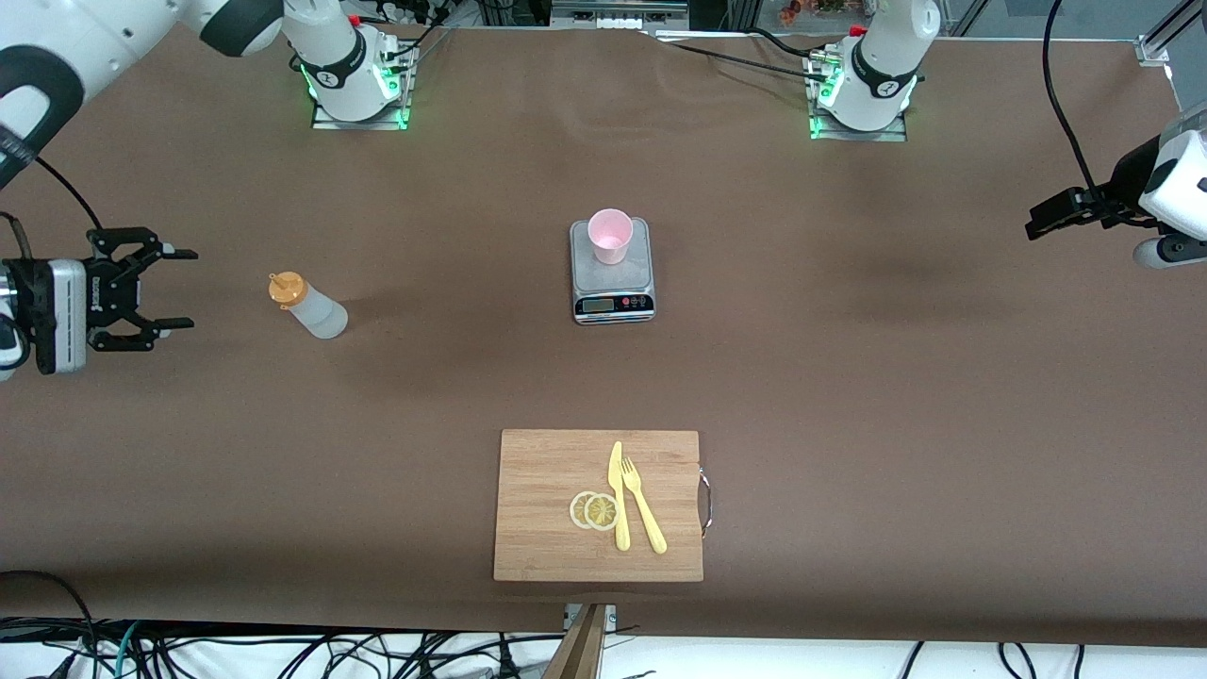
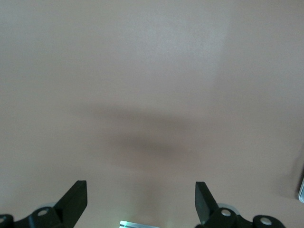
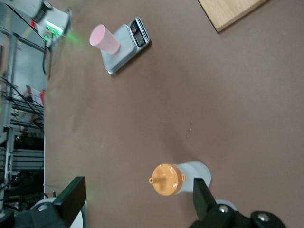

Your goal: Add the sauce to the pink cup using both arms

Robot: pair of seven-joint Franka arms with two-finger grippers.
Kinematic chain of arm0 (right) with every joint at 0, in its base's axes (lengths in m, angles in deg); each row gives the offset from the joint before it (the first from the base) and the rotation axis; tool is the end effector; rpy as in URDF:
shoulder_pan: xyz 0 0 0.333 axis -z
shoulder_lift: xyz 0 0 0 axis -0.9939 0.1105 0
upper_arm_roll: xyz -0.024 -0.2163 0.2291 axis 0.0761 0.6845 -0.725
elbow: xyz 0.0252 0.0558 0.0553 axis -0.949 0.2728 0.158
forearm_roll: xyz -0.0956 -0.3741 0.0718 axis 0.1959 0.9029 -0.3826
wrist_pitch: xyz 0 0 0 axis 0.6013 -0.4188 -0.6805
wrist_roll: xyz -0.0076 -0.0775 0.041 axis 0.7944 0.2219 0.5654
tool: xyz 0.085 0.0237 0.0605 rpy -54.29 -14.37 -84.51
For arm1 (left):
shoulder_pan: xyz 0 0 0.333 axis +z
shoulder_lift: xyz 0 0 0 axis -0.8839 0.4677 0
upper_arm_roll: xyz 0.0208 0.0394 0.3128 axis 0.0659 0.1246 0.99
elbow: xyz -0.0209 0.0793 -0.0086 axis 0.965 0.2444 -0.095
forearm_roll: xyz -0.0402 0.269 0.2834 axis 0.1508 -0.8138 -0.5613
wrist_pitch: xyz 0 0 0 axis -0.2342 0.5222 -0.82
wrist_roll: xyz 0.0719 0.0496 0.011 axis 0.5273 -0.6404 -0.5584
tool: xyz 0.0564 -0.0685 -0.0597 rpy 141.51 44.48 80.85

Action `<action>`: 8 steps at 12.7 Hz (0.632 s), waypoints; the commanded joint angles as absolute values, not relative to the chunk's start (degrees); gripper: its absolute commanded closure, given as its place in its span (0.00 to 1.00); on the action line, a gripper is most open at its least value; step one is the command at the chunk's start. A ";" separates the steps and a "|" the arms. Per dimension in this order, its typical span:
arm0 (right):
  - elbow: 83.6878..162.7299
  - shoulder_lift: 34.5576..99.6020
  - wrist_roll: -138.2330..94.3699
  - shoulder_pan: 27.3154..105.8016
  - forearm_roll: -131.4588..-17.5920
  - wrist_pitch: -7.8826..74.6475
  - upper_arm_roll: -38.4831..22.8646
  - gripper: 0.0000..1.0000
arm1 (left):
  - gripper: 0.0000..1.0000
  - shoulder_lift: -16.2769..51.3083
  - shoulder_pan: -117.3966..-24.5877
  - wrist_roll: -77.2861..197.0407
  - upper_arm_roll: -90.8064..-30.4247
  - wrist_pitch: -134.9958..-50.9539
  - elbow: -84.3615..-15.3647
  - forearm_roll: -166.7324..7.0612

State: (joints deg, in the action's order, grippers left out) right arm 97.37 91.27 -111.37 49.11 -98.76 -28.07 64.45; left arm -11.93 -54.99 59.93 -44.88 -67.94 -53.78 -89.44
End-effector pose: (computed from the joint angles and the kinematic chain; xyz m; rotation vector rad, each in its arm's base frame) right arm 0.6272 -0.0739 0.4742 -2.1192 -1.3484 0.0335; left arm 0.5247 0.0430 0.5530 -3.1045 -0.2982 0.2113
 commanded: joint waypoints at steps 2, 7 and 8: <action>98.28 87.94 -103.69 45.69 -93.07 -23.72 63.94 0.00 | 0.00 -12.32 -54.74 61.93 -45.01 -68.36 -53.86 -90.32; 100.21 69.48 -85.40 55.51 -69.35 -10.27 32.41 0.00 | 0.00 -12.41 -55.26 62.02 -44.93 -68.27 -53.60 -90.32; 101.00 67.72 -83.10 56.75 -66.54 -9.12 29.31 0.00 | 0.00 -12.41 -55.35 62.02 -44.93 -68.45 -53.60 -90.41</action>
State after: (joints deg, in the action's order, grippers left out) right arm 97.71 74.15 -87.74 52.78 -71.34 -11.69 37.24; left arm -11.95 -55.06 60.95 -44.90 -68.12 -53.75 -89.44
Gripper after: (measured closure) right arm 0.000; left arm 0.000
